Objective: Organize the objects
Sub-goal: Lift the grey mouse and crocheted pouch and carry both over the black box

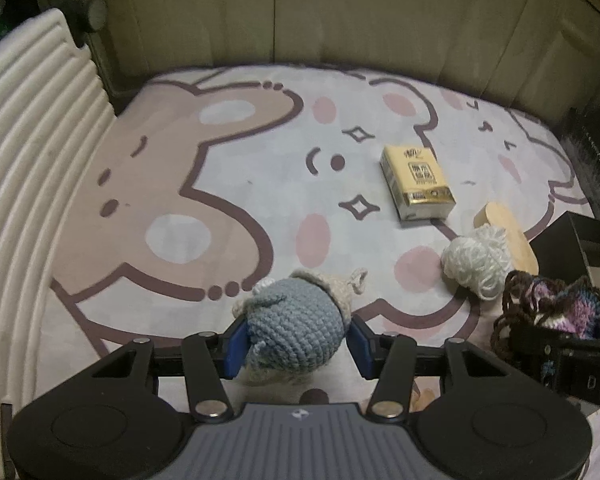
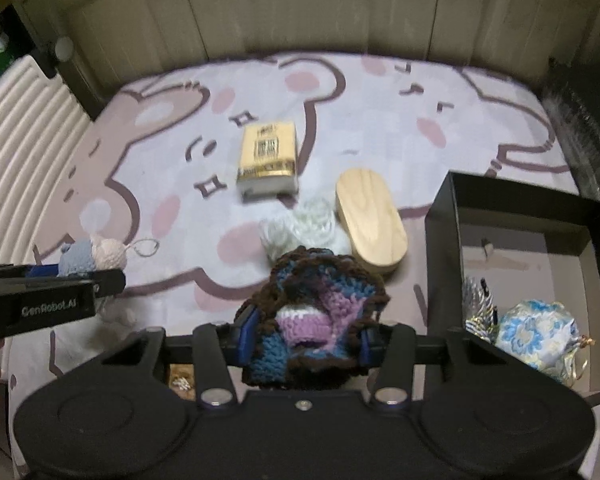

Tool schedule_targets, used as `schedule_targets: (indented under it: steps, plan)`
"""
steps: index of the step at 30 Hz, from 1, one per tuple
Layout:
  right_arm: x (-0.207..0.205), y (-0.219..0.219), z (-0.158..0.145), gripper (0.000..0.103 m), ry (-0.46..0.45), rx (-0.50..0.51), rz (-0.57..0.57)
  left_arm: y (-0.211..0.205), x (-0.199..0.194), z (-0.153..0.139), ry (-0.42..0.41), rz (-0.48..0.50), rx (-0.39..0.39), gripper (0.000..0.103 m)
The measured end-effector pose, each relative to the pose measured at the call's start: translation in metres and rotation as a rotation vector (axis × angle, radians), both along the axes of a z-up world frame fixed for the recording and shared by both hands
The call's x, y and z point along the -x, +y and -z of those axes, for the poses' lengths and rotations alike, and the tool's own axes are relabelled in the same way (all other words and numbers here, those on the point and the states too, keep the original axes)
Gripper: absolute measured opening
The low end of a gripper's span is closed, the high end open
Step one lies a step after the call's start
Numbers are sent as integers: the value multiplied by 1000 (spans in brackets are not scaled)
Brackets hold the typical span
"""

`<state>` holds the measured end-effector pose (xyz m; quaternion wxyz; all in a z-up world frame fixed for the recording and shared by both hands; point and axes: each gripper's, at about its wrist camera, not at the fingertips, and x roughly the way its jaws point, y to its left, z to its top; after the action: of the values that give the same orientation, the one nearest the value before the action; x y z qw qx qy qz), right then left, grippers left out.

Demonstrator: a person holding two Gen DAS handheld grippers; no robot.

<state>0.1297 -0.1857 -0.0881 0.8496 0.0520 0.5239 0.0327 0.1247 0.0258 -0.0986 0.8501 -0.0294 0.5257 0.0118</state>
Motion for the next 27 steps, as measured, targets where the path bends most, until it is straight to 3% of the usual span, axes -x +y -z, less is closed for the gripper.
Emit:
schedule_targets:
  steps: [19, 27]
  plan:
    - [26, -2, -49, 47, -196, 8, 50, 2, 40, -57, -128, -25, 8, 53]
    - [36, -6, -59, 47, -229, 17, 56, -1, 49, -68, -164, -34, 11, 53]
